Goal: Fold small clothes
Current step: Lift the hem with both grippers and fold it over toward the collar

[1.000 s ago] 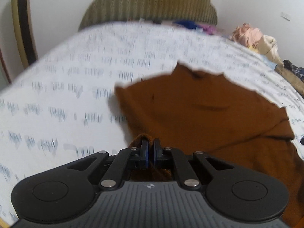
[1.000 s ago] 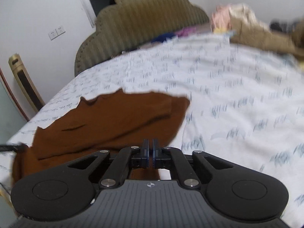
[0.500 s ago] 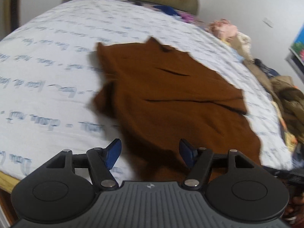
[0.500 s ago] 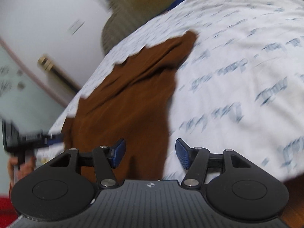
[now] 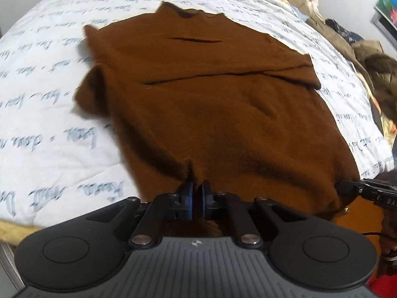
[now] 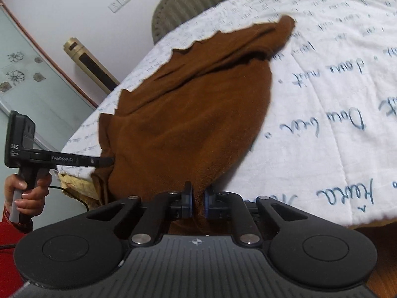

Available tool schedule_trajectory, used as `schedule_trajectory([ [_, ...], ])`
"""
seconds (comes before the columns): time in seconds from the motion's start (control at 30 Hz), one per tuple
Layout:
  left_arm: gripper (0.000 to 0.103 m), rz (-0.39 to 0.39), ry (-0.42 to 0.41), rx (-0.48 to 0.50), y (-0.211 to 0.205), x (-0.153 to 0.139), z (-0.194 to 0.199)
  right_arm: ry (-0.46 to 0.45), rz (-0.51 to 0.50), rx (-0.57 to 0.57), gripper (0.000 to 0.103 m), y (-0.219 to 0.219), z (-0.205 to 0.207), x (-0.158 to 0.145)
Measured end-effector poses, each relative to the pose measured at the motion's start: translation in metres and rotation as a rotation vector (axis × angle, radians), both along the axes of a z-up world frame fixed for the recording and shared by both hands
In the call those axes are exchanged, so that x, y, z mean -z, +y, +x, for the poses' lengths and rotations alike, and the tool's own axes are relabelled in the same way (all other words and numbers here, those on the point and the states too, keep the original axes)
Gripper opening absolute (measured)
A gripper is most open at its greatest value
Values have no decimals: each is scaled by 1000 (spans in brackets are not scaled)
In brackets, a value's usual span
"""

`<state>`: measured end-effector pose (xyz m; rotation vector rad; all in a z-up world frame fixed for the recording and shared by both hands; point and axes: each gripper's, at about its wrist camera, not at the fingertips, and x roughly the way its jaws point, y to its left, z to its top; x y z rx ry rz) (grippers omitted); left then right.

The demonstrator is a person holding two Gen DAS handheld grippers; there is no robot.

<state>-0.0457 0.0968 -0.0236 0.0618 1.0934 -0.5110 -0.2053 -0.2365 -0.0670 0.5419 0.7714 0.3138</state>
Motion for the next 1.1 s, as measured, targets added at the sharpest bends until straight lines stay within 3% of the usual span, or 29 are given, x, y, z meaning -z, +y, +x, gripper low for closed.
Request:
schedule_trajectory([
  [0.3,5,22,-120,-110,64,-28,-25,-146,205,-73,13,-7,6,-42],
  [0.4,5,2,-99,-160,78,-22,-12,-164,280,-34,13,-21,25,-41],
  [0.47,5,-34,-68,-167,82,-14,-6,-139,287,29,13,-29,39,-32],
  [0.57,5,-59,-57,-153,79,-6,-3,-45,212,126,13,-34,58,-8],
  [0.67,6,-79,-37,-110,67,0,-4,26,239,119,18,-36,61,14],
  [0.8,8,-104,-15,-93,58,8,-2,34,246,76,44,-29,49,25],
  [0.93,15,-139,2,-111,62,12,-1,6,212,11,61,-18,36,24],
  [1.0,25,-183,19,-117,66,13,0,-20,240,-19,86,-15,31,20],
  [1.07,51,-235,36,-114,69,15,0,-47,283,-55,96,-13,30,17],
  [1.1,57,-259,40,-114,70,15,0,-53,286,-67,97,-10,31,17],
])
